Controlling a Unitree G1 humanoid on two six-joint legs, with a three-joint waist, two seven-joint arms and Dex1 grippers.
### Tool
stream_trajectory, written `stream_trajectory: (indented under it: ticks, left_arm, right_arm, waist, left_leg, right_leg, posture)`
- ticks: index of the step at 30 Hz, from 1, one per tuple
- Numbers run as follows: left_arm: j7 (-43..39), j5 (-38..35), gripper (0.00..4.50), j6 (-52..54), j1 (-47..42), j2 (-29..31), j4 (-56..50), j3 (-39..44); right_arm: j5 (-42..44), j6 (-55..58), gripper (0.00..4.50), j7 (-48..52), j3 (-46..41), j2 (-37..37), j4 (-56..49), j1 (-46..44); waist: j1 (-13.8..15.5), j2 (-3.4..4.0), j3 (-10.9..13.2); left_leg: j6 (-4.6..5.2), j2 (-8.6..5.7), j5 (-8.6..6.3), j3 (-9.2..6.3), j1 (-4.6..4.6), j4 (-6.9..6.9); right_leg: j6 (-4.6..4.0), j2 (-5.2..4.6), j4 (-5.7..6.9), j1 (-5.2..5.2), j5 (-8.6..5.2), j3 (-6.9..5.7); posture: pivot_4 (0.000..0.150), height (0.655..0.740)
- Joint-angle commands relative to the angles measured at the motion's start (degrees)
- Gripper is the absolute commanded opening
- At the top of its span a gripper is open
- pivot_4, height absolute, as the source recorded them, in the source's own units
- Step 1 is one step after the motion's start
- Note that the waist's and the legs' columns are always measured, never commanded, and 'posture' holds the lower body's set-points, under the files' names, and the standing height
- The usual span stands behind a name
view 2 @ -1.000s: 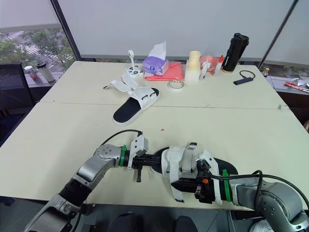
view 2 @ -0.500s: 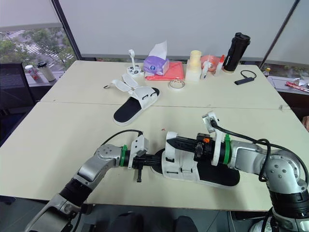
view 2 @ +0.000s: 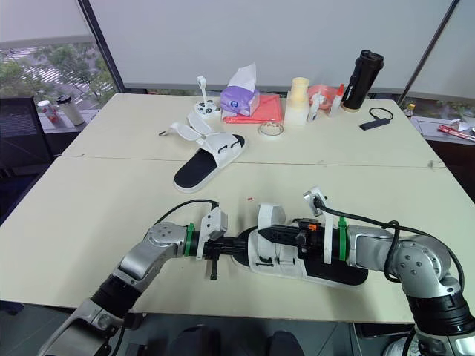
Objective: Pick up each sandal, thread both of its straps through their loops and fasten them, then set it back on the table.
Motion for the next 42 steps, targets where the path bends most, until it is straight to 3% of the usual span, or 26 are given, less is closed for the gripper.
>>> stream_trajectory:
  ticks: [1, 9, 14, 17, 21, 35, 38, 42]
  left_arm:
    - [1.77, 5.21, 0.0, 1.86, 2.56, 1.47, 4.93, -2.79]
    - [1.77, 5.3, 0.0, 1.57, 2.77, 1.51, 4.83, -2.92]
    - [1.72, 5.24, 0.0, 1.7, 2.95, 1.58, 4.67, -3.04]
    - [1.72, 5.24, 0.0, 1.64, 2.92, 1.38, 4.8, -3.19]
    - [1.74, 5.18, 0.0, 1.66, 2.88, 1.3, 4.89, -3.17]
    - [1.87, 4.94, 0.0, 2.02, 2.93, 1.21, 5.16, -2.96]
    - [1.86, 4.9, 0.0, 2.05, 2.9, 1.19, 5.27, -2.93]
    - [1.84, 4.92, 0.0, 2.06, 2.86, 1.21, 5.4, -2.92]
  right_arm:
    - [1.13, 1.07, 0.02, -0.48, -1.02, 0.73, -0.39, 0.92]
    - [-3.64, -0.22, 0.02, -3.14, -0.21, 2.53, 0.06, 1.6]
    - [-9.41, -4.5, 0.02, 2.73, 0.36, 0.41, -2.68, 2.55]
    - [-10.38, -5.24, 0.83, 3.77, -0.05, 0.94, -2.89, 2.59]
    - [-10.22, -4.81, 2.8, 4.05, -0.98, 1.14, -3.4, 2.66]
    - [-9.04, -3.58, 2.8, 6.12, -0.37, -0.24, -8.34, 5.52]
    - [-10.53, -4.37, 1.94, 5.39, -0.34, 0.4, -7.23, 5.02]
    - [-10.07, -4.16, 0.03, 5.36, -1.12, 0.71, -6.85, 4.3]
  waist:
    - [0.01, 0.0, 0.0]
    - [0.02, 0.0, -0.01]
    - [0.06, 0.0, -0.01]
    - [0.05, 0.0, -0.01]
    - [0.05, 0.0, -0.01]
    - [0.08, -0.01, -0.01]
    - [0.08, 0.0, -0.01]
    - [0.07, 0.0, 0.0]
  left_leg:
    - [0.0, 0.0, 0.0, 0.0, 0.0, 0.0]
    - [0.0, 0.0, 0.0, 0.0, 0.0, -0.02]
    - [0.0, 0.0, -0.01, 0.01, 0.0, -0.03]
    - [0.0, 0.0, -0.01, 0.0, 0.0, -0.05]
    - [0.0, 0.0, -0.01, 0.0, 0.0, -0.05]
    - [0.0, 0.0, -0.01, 0.01, -0.01, -0.06]
    - [-0.01, 0.0, -0.01, 0.01, -0.01, -0.06]
    - [-0.01, 0.0, -0.01, 0.01, -0.02, -0.07]
  right_leg:
    - [0.0, 0.0, 0.0, 0.0, 0.0, 0.0]
    - [-0.01, -0.01, -0.01, -0.02, 0.0, 0.0]
    - [-0.01, -0.01, -0.04, -0.23, -0.01, 0.0]
    - [-0.01, -0.01, -0.04, -0.24, 0.0, 0.0]
    - [-0.01, -0.01, -0.04, -0.24, 0.0, 0.0]
    - [-0.01, -0.02, -0.05, -0.26, -0.01, 0.0]
    - [-0.01, -0.02, -0.06, -0.26, -0.01, 0.0]
    - [-0.01, -0.03, -0.06, -0.28, -0.01, 0.01]
  posture:
    - [0.15, 0.74]
    - [0.15, 0.74]
    - [0.15, 0.74]
    - [0.15, 0.74]
    - [0.15, 0.74]
    - [0.15, 0.74]
    - [0.15, 0.74]
    - [0.15, 0.74]
